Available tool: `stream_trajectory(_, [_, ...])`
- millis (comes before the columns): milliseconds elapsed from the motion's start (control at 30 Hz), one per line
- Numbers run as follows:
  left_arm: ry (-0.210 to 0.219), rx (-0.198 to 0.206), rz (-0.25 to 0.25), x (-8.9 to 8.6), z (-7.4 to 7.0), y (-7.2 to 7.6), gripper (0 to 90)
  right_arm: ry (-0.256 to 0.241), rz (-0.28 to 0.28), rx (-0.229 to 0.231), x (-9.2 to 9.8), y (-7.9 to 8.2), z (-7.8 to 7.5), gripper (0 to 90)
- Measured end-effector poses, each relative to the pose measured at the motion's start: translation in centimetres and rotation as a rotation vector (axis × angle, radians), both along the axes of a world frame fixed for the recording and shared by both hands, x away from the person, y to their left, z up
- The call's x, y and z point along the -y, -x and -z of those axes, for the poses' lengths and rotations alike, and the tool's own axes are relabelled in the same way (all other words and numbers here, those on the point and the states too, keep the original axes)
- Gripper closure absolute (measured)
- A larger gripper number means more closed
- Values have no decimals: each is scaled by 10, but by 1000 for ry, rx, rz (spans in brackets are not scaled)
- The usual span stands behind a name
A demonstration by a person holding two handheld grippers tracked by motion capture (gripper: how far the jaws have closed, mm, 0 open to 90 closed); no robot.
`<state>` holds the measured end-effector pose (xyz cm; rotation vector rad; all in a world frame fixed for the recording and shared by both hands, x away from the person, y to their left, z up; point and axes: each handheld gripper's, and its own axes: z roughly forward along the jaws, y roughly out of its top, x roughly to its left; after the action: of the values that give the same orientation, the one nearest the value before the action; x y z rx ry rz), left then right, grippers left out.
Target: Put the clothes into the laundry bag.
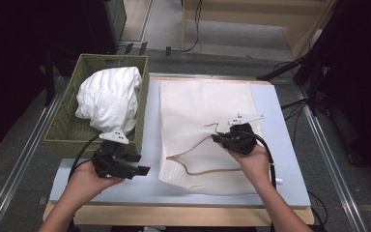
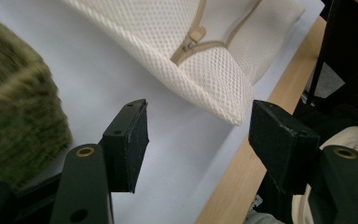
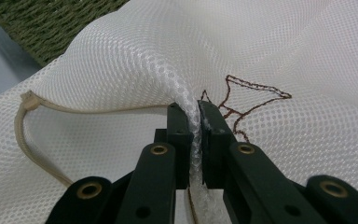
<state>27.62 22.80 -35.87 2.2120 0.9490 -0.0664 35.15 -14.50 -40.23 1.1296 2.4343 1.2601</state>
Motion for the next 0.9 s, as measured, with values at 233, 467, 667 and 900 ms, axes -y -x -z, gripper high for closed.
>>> stream_trajectory(233, [20, 2, -2, -4, -17, -14, 373, 1, -3, -14, -1, 0, 1, 851])
stream_trajectory(467, [16, 14, -21, -8, -28, -24, 369, 0, -5, -18, -1, 0, 1, 851])
stream_trajectory(667, [14, 27, -37, -14, -41, -35, 367, 4, -7, -24, -2, 0, 1, 852])
stream_trajectory(900, [23, 42, -67, -24, -49, -43, 366, -2, -5, -29, -2, 0, 1, 849])
